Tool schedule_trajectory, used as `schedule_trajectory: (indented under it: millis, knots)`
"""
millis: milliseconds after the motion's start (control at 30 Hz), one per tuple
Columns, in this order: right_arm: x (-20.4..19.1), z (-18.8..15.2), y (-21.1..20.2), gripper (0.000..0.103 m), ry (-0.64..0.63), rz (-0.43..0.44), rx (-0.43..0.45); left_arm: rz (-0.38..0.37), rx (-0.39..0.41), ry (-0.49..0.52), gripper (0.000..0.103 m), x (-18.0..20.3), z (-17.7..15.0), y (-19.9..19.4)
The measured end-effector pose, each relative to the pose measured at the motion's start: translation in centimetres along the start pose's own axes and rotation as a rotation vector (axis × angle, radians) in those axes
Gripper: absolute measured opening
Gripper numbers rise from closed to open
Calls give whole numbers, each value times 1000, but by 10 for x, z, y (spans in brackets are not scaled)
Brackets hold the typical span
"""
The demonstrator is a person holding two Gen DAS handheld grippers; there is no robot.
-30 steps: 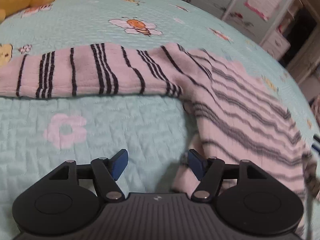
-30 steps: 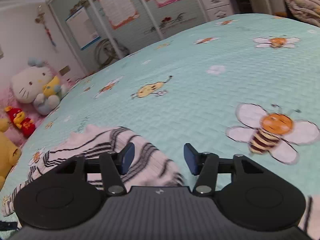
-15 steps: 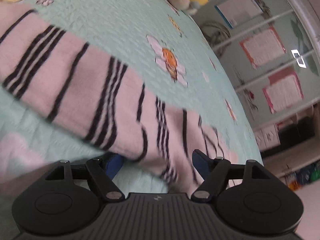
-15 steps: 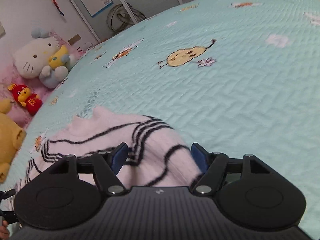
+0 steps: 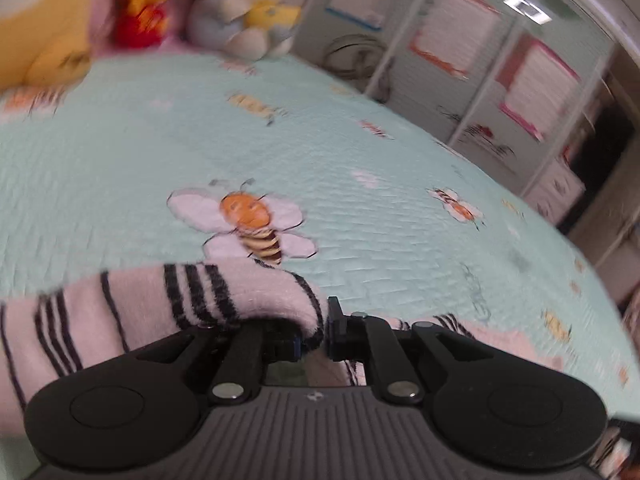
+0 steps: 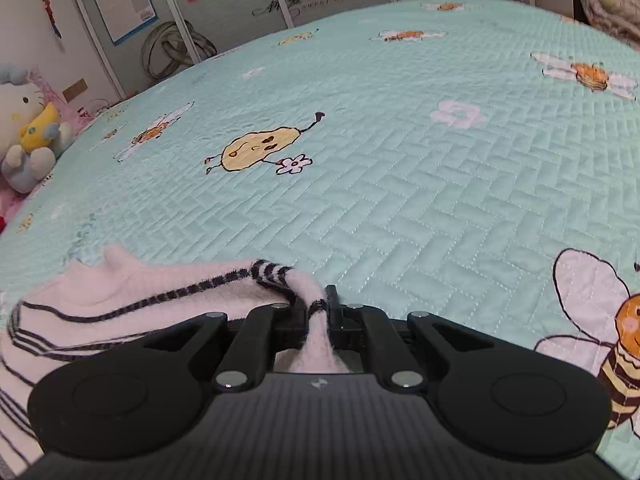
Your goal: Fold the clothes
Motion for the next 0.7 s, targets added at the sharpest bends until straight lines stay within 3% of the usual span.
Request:
schedule_trajectory:
  millis: [67, 133, 200, 267, 333, 400, 533, 700]
  knots:
    - [-2, -1, 2, 5, -9, -17, 26, 3, -26, -8, 14, -4, -9, 5]
    - [-5, -4, 2, 10, -43, -20, 44, -2, -68, -20, 21, -12, -17, 10]
    - [-5, -5, -1, 20, -46, 7, 38, 2, -108, -17, 29, -19, -21, 13]
    - [-1, -6, -10, 42, -3, 46, 28, -7, -112, -7, 37, -23, -24, 3]
    - [4, -11, -30, 51, 26, 70, 45, -27, -113, 5, 52, -27, -29, -9]
    - [8, -21, -60, 51, 20, 81, 102, -51, -122, 30, 59, -30, -39, -26]
    - [17, -57, -135, 55, -12, 101, 207, -90, -184, 86, 59, -32, -80, -72]
    - [42, -140, -203, 56, 96, 191, 120, -67, -197, 267, 59, -17, -132, -129]
Point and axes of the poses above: each gripper's, at about its wrist camera, not at the fingertips, and y roughly the way its jaws point, x to its right, z to its top, the point moved 7 cm from there along y, roughly the way its jaws point
